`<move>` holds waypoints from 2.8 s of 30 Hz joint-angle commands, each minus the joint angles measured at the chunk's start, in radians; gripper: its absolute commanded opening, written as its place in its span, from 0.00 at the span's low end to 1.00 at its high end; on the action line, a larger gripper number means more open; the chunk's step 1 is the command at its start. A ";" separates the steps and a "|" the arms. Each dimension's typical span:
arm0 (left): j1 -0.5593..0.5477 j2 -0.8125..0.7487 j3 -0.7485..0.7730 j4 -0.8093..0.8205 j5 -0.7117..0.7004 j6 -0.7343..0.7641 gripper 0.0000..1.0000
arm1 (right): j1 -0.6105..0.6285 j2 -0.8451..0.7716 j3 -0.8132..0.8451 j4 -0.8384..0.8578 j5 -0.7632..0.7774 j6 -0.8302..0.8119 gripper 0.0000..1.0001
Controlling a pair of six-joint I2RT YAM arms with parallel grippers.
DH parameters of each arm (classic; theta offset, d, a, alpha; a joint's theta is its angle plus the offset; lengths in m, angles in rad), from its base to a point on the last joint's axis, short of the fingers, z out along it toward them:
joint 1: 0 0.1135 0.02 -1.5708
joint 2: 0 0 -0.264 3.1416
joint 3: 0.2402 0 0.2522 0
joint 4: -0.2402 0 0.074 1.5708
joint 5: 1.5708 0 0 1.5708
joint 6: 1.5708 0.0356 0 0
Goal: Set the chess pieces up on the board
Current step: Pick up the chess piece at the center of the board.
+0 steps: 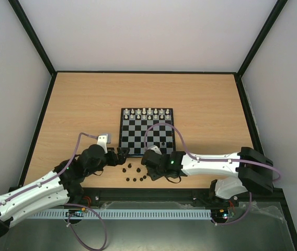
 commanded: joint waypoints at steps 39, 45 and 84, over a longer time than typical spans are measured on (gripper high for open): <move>-0.004 -0.048 -0.023 -0.012 -0.012 -0.011 1.00 | 0.043 0.184 0.083 0.030 -0.003 -0.004 0.17; -0.004 -0.047 -0.024 -0.012 -0.012 -0.010 1.00 | 0.043 0.190 0.085 0.032 -0.002 -0.006 0.14; -0.004 -0.026 -0.005 -0.012 -0.010 0.003 1.00 | -0.137 -0.017 0.315 -0.270 0.096 -0.170 0.01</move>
